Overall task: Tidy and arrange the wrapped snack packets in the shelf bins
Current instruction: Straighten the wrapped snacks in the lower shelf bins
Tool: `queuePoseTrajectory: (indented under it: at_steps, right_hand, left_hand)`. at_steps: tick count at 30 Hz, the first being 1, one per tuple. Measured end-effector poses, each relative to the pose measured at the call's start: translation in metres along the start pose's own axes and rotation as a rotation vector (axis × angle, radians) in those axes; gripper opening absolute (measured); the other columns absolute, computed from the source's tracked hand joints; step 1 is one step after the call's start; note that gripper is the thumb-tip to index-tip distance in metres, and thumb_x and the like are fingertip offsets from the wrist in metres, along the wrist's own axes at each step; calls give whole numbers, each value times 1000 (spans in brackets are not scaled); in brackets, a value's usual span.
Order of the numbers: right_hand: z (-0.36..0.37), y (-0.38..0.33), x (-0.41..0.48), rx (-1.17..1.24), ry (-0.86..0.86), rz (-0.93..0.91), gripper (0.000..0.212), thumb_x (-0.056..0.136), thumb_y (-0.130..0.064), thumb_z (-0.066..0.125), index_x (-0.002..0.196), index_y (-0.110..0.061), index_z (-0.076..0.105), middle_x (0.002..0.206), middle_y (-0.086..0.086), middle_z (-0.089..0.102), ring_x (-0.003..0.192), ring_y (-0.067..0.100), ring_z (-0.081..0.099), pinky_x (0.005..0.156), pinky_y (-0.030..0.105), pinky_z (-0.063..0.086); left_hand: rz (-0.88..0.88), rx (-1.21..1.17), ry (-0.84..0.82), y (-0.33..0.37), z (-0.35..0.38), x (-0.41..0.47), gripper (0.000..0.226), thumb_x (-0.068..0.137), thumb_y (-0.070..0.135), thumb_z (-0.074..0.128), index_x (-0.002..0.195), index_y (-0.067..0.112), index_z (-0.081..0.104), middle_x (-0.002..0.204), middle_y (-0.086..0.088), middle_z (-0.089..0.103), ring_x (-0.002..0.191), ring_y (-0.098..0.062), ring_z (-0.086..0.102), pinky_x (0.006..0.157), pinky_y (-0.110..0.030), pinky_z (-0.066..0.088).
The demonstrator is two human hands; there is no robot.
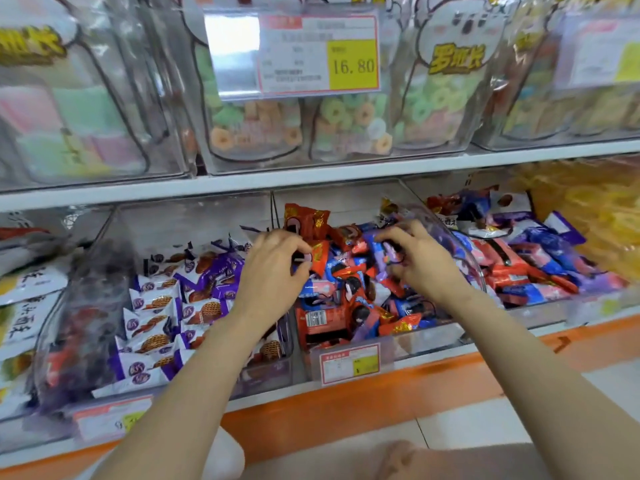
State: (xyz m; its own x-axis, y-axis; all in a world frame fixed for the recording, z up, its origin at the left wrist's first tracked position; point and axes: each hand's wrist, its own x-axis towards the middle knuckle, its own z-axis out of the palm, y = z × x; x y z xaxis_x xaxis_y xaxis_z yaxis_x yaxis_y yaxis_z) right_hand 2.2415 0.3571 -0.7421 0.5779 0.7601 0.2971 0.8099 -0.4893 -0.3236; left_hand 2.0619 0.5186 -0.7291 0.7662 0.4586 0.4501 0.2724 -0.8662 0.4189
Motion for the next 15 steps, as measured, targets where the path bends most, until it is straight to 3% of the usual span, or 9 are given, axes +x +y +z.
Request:
queuePoseTrajectory:
  at_steps: [2, 5, 8, 11, 13, 15]
  right_hand:
    - [-3, 8, 3, 82, 81, 58, 50, 74, -1, 71, 120, -19, 58, 125, 12, 45, 100, 35, 57, 77, 43, 50]
    - [-3, 14, 3, 111, 100, 93, 51, 73, 4, 69, 119, -16, 58, 130, 14, 44, 110, 37, 53, 84, 44, 49]
    - [-1, 14, 2, 27, 90, -16, 52, 72, 7, 66, 117, -19, 64, 140, 17, 40, 125, 40, 39, 96, 45, 44]
    - [0, 10, 1, -40, -46, -216, 53, 67, 8, 62, 104, -29, 72, 148, 15, 34, 133, 43, 27, 108, 51, 26]
    - [0, 5, -4, -120, -210, -266, 48, 71, 1, 64, 102, -35, 72, 155, 5, 21, 143, 35, 9, 114, 49, 6]
    - [4, 2, -7, -227, -267, -274, 40, 75, -5, 68, 100, -35, 72, 157, 1, 15, 145, 32, 2, 115, 50, -2]
  left_hand:
    - [1, -5, -4, 0, 0, -1, 16, 86, 13, 62, 101, 13, 66, 114, -4, 58, 113, -19, 43, 92, -24, 28]
    - [5, -4, -12, 1, 0, -2, 16, 85, 13, 63, 102, 12, 66, 113, -4, 59, 112, -19, 43, 90, -21, 27]
    - [7, -8, -13, 1, 0, -2, 16, 85, 12, 63, 101, 12, 66, 113, -4, 59, 112, -20, 43, 90, -22, 28]
    - [5, -7, -16, 1, 0, -2, 15, 85, 12, 63, 100, 12, 66, 113, -4, 59, 112, -20, 43, 90, -23, 28]
    - [6, -8, -17, 1, -1, -1, 15, 85, 12, 63, 100, 12, 66, 113, -4, 59, 112, -20, 43, 90, -22, 28]
    - [3, -11, -18, 1, -1, -1, 15, 85, 12, 63, 100, 12, 66, 113, -3, 59, 112, -19, 43, 90, -23, 28]
